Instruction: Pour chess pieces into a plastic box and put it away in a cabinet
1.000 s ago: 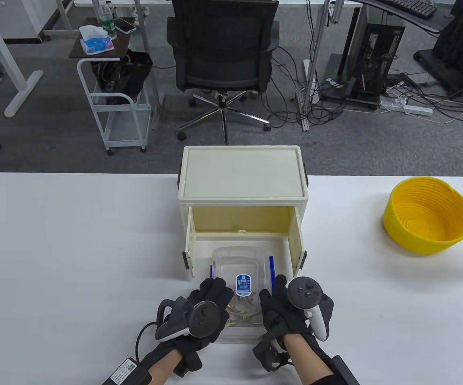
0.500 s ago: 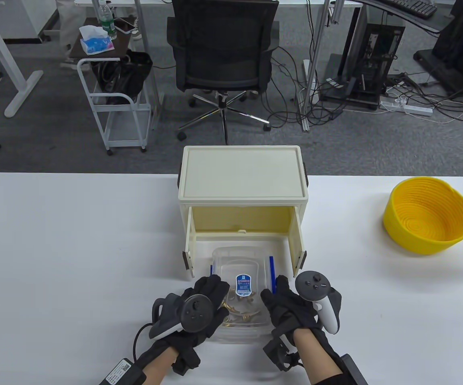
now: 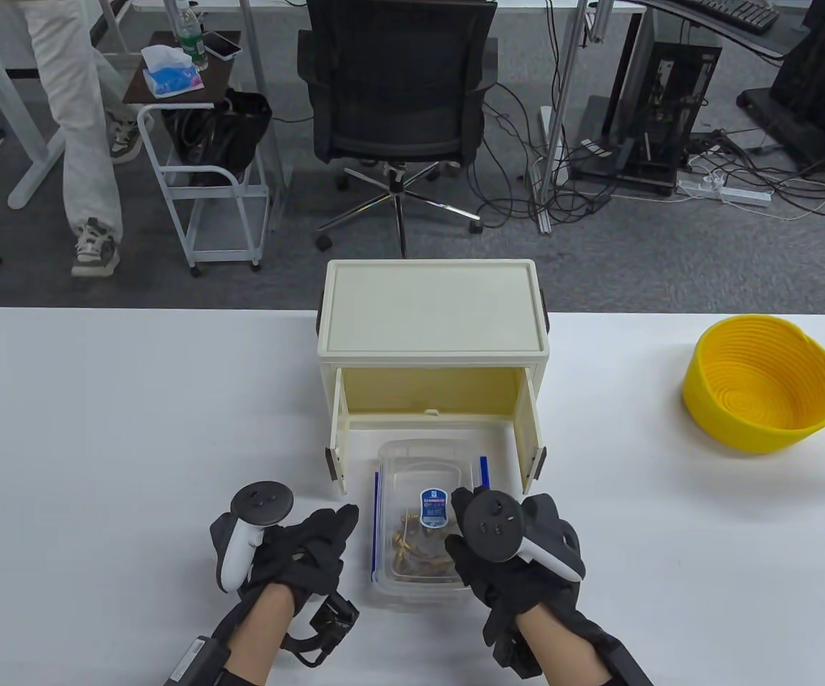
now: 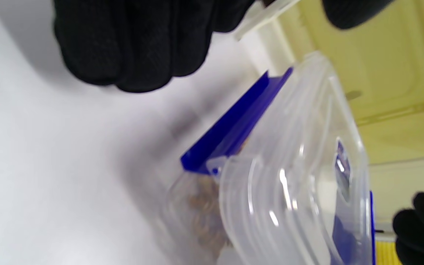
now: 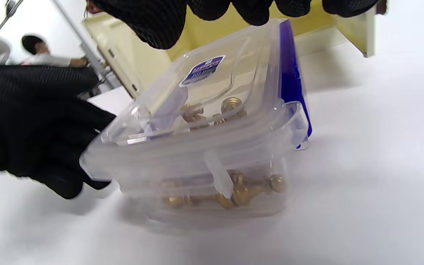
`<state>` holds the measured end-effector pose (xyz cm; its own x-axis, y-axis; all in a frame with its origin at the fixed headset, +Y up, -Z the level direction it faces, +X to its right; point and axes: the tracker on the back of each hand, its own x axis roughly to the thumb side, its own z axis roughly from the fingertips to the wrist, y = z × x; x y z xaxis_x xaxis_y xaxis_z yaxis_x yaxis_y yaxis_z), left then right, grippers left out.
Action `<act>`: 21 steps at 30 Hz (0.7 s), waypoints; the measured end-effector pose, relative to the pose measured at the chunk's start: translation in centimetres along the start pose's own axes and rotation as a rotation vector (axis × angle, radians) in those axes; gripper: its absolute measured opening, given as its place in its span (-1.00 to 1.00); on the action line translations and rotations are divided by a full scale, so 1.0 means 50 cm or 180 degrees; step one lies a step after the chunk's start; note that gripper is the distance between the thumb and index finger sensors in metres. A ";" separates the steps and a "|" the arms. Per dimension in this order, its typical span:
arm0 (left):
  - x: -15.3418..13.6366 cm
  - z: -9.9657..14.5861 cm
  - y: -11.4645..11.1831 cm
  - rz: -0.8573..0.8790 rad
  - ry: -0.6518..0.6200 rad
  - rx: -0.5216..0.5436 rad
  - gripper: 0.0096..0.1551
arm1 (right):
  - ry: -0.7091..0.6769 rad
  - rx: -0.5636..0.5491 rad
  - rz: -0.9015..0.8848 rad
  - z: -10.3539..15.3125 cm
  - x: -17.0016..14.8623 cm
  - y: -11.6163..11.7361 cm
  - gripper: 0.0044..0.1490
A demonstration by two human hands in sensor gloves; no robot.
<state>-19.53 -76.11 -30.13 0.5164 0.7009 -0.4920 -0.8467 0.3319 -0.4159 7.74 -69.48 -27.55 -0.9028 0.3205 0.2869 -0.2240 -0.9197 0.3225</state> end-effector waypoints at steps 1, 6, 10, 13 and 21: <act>-0.005 -0.003 -0.001 0.0087 0.0045 -0.0093 -0.05 | -0.0055 0.0000 0.0136 -0.003 0.006 0.006 -0.17; -0.016 -0.018 -0.020 0.0306 0.0120 -0.0522 -0.03 | -0.0049 0.0308 0.0525 -0.014 0.018 0.035 -0.22; -0.012 -0.023 -0.047 0.0268 0.0106 -0.0666 -0.01 | -0.0074 0.0187 0.0646 -0.014 0.023 0.038 -0.23; -0.009 -0.026 -0.075 0.0140 0.0118 -0.0722 0.02 | -0.0111 0.0053 0.0738 -0.015 0.024 0.042 -0.24; -0.002 -0.032 -0.085 -0.0348 0.0151 -0.0504 0.20 | -0.0118 -0.0016 0.0888 -0.015 0.031 0.046 -0.22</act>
<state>-15.78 -78.61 -29.52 0.6129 0.6343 -0.4712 -0.7564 0.2984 -0.5821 5.53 -71.28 -27.03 -0.9157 0.0628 0.3968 0.0293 -0.9746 0.2219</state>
